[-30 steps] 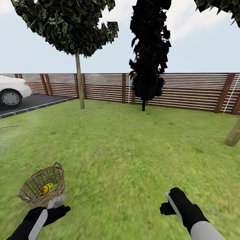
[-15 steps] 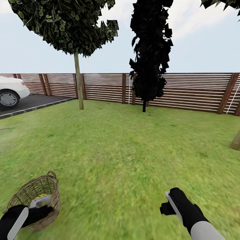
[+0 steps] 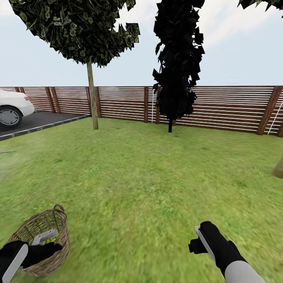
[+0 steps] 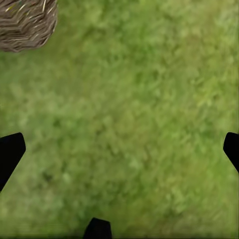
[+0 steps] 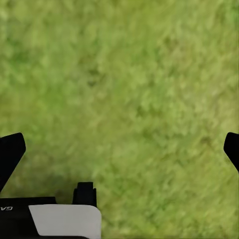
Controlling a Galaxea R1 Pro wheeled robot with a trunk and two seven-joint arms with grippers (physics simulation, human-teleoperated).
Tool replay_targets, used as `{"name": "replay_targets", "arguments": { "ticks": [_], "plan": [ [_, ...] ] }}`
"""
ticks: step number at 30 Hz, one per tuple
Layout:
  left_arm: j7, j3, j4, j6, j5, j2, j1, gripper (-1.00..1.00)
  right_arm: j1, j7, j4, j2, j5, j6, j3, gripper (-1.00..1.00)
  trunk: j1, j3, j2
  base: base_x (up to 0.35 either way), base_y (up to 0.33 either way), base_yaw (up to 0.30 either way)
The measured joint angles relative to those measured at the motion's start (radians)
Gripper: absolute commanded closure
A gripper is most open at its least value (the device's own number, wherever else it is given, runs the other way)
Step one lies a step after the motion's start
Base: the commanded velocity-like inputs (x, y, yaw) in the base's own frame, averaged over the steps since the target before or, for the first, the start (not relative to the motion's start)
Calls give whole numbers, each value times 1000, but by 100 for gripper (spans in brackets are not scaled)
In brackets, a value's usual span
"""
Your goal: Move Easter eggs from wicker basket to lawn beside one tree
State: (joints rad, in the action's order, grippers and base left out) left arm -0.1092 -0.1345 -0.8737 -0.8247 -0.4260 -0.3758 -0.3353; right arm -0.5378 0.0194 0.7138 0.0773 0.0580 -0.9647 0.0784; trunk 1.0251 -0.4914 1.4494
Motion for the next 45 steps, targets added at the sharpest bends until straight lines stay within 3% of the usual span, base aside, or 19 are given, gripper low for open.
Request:
{"name": "replay_targets", "arguments": {
  "ticks": [28,45],
  "plan": [
    [4,0,1,-3,-2,13,0,-100,0,0,-5,-7,2,1,2,-100,0,0,0,18,324,0],
    [0,0,1,1,-6,32,0,-100,0,0,-5,-8,3,0,1,-100,-1,0,0,302,82,0]
  ]
}}
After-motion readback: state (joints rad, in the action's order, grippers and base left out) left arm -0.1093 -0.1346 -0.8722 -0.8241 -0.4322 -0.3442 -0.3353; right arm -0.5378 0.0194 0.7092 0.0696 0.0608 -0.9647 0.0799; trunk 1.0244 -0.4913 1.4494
